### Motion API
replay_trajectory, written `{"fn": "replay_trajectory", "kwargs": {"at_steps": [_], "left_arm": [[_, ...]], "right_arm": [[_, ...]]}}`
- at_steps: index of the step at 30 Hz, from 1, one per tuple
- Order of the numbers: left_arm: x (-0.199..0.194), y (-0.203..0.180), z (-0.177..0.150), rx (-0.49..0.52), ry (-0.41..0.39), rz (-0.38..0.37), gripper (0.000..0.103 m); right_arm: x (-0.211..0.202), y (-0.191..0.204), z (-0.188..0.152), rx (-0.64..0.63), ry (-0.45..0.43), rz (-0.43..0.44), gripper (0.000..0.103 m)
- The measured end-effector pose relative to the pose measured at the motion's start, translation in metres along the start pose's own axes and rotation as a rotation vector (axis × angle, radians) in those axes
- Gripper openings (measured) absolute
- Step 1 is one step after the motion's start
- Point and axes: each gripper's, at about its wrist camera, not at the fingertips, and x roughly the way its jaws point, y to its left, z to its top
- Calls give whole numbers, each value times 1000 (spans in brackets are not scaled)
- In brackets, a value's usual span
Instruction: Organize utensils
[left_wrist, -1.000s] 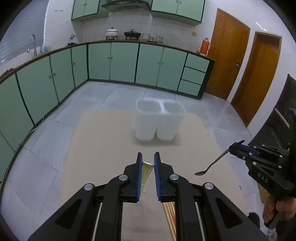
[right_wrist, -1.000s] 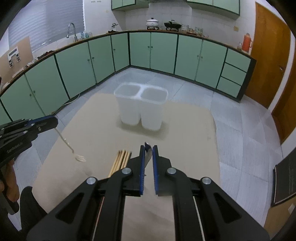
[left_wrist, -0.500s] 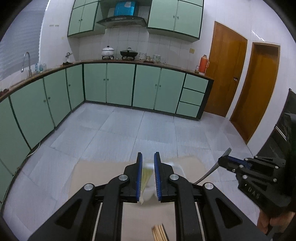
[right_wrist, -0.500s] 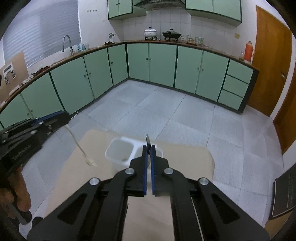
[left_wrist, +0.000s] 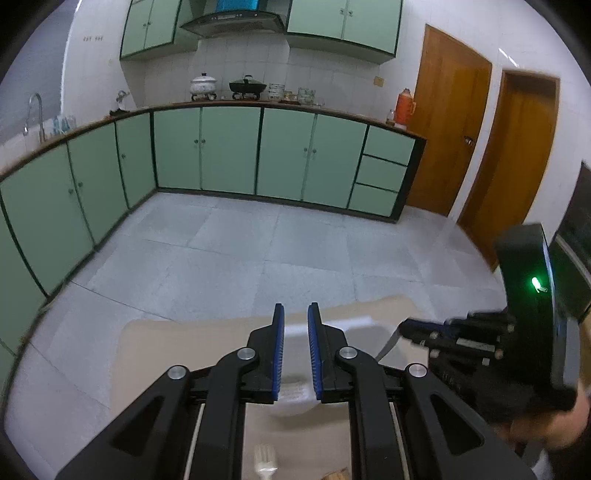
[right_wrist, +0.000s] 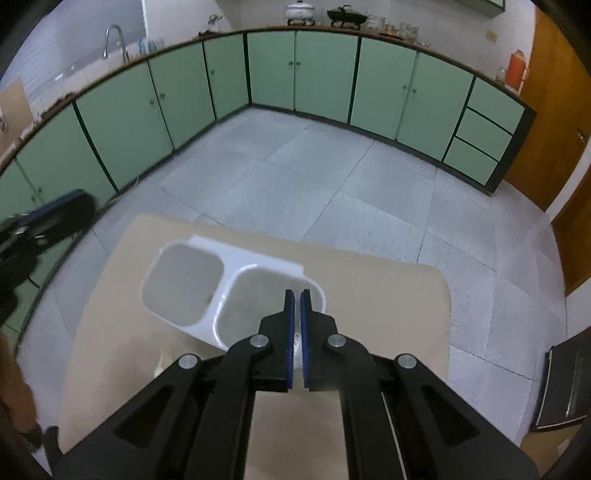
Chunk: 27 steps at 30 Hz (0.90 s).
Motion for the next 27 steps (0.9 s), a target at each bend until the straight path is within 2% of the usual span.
{"fn": "replay_trajectory", "kwargs": {"at_steps": [2,3,4,7,8,10,12,19,24,26,27], "left_arm": [[-6,6,-13,6,-8,27,29],[-9,12,-24,-7,-1,34,32],[-11,15,-32,-13,7,39,33],[-18,21,-60,8,38,71,39],[-22,22,-71,5,45,72,44],[-29,24,-96,-7,72,80,46],[-35,26,-127,-26,107,79,46],[-25,10,-217,-45,266,65,47],[-7,10,-240,-70,317,71,45],[-3,9,-241,-68,319,71,28],[-3,6,-242,-66,317,70,25]], "right_arm": [[1,4,-3,-11,-11,-7,10],[0,7,-4,-12,-16,-8,13],[-3,8,-8,-10,-25,-8,16],[-17,12,-19,7,-59,2,19],[-26,14,-24,12,-80,9,24],[-40,14,-33,14,-113,11,32],[-55,17,-44,19,-144,14,40],[-87,24,-98,50,-164,81,41],[-96,32,-116,43,-152,90,42],[-96,30,-118,46,-152,84,43],[-97,28,-118,50,-152,82,45]]}}
